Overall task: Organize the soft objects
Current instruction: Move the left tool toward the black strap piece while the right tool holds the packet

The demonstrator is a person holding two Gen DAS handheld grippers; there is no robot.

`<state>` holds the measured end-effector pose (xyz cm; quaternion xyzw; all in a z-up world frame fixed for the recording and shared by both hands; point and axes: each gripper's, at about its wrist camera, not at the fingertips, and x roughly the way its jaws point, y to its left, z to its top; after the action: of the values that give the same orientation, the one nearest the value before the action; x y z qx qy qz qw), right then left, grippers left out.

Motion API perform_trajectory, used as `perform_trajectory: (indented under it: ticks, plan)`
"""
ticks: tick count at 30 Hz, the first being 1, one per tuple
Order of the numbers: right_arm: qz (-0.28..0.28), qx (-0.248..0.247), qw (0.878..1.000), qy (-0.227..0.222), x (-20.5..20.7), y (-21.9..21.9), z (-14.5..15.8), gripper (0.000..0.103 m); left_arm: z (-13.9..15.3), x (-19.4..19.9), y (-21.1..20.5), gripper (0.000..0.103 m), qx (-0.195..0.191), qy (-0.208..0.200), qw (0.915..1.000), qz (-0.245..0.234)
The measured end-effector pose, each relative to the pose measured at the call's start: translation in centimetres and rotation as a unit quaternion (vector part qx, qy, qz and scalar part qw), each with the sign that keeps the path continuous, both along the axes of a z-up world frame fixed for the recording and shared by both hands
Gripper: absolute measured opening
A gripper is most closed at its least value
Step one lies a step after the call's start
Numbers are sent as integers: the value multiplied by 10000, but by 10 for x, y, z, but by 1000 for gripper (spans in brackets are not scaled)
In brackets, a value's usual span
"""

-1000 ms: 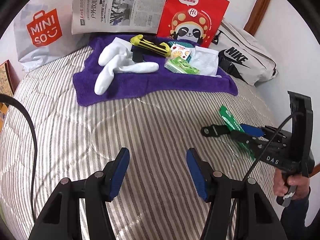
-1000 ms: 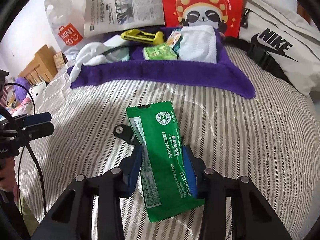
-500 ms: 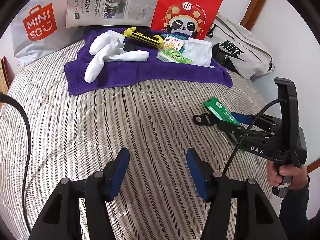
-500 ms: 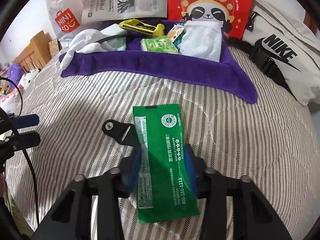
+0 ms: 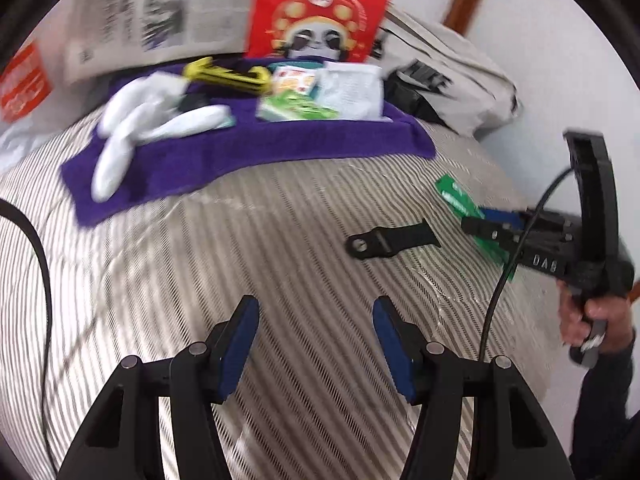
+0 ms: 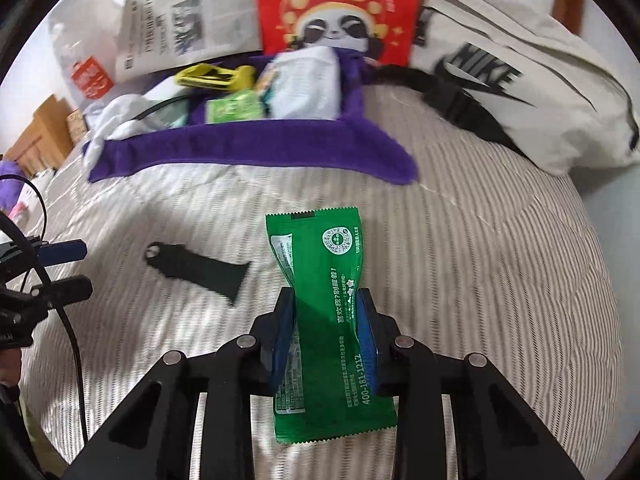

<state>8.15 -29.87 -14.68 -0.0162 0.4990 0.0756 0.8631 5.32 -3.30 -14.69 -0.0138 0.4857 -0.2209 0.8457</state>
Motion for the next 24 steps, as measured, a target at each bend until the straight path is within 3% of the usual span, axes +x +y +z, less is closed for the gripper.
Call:
perform_trajectory:
  ticks: [5,10,20,24]
  plan:
    - [-156,112,9998,65,3,-12,-9,31,-2,12,-32,57,463,-171,9976,-491]
    - [-159,201,9997,19,1,-17,-11,31,-7,26,-58,57,621,-204,9928,-1009]
    - [-138,291,9995,-52,2,-31,-13,32,-16,38,-95,57,1128,-509,9739,-1901]
    - [-132,353,9992,-108,0,-32,-13,33,-17,43,-107,56,1094,-621,9675,-2192]
